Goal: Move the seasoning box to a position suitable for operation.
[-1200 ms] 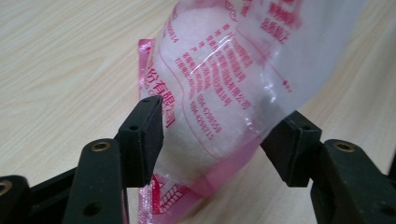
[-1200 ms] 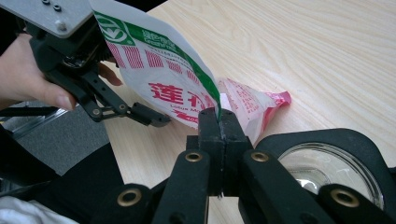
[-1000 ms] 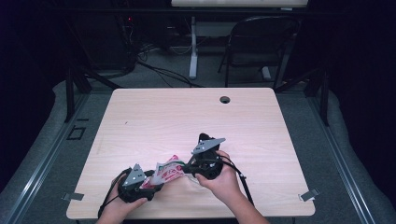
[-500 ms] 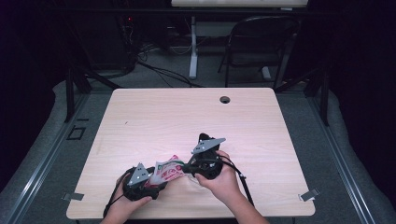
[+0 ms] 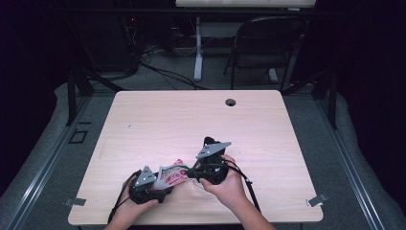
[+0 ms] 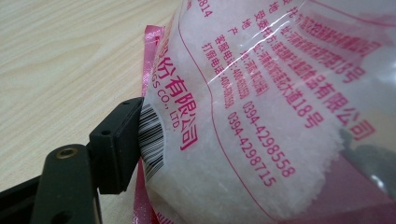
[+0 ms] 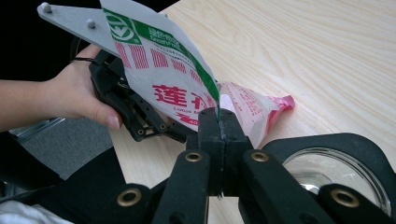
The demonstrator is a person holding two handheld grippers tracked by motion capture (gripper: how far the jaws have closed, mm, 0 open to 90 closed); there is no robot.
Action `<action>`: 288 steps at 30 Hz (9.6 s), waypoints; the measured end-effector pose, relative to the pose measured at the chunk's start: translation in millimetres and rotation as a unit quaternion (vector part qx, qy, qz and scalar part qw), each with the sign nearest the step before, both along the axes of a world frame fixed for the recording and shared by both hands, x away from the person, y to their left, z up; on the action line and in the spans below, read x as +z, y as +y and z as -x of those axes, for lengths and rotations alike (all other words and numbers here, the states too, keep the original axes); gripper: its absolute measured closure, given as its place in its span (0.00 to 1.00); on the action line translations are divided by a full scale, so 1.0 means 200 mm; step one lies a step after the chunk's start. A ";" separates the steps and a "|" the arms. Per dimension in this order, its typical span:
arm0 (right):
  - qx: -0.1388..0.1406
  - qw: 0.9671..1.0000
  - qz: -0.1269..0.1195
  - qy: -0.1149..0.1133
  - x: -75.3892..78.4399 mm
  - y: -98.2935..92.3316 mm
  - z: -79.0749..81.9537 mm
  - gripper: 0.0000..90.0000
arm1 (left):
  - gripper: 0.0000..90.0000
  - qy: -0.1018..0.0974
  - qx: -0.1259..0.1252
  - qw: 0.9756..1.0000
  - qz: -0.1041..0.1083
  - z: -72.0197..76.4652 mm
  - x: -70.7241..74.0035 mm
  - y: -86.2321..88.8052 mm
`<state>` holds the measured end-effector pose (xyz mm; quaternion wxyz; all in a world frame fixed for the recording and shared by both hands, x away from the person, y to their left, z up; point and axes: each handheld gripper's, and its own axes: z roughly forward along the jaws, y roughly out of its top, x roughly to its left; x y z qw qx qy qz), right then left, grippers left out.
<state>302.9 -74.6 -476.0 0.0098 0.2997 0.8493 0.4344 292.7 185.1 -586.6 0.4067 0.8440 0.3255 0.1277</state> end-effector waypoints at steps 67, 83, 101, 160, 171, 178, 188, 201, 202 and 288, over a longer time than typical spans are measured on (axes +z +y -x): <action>-0.003 1.000 -0.023 -0.001 0.00 -0.02 0.00 1.00 | 0.59 -0.014 0.031 0.999 -0.033 0.01 0.00 -0.04; -0.013 0.998 -0.057 -0.003 0.03 -0.11 0.02 0.88 | 0.61 -0.018 0.030 0.999 -0.034 0.02 0.01 -0.04; -0.043 0.996 -0.078 -0.012 0.07 -0.21 0.02 0.85 | 0.61 -0.045 0.027 0.997 -0.055 0.04 0.00 -0.06; -0.006 0.999 0.028 0.025 -0.06 0.04 -0.05 1.00 | 0.62 -0.064 0.021 0.995 -0.078 0.06 -0.01 -0.08; -0.004 1.000 0.012 0.018 -0.01 0.05 -0.06 1.00 | 0.62 -0.078 0.029 0.993 -0.083 0.07 0.05 -0.07; -0.001 1.000 0.005 0.012 0.03 0.06 -0.07 1.00 | 0.62 -0.090 0.035 0.992 -0.080 0.07 0.07 -0.06; -0.002 1.000 0.008 0.005 0.06 0.07 -0.08 1.00 | 0.62 -0.098 0.036 0.991 -0.084 0.06 0.10 -0.05; -0.007 1.000 0.005 -0.005 0.15 0.03 -0.14 1.00 | 0.63 -0.141 0.036 0.984 -0.107 -0.02 0.19 -0.10; -0.008 1.000 0.004 -0.005 0.16 0.02 -0.15 1.00 | 0.63 -0.143 0.034 0.983 -0.110 -0.03 0.20 -0.11; -0.035 0.999 -0.026 -0.029 0.14 -0.14 -0.24 1.00 | 0.68 -0.374 0.000 0.849 -0.373 0.08 0.34 -0.24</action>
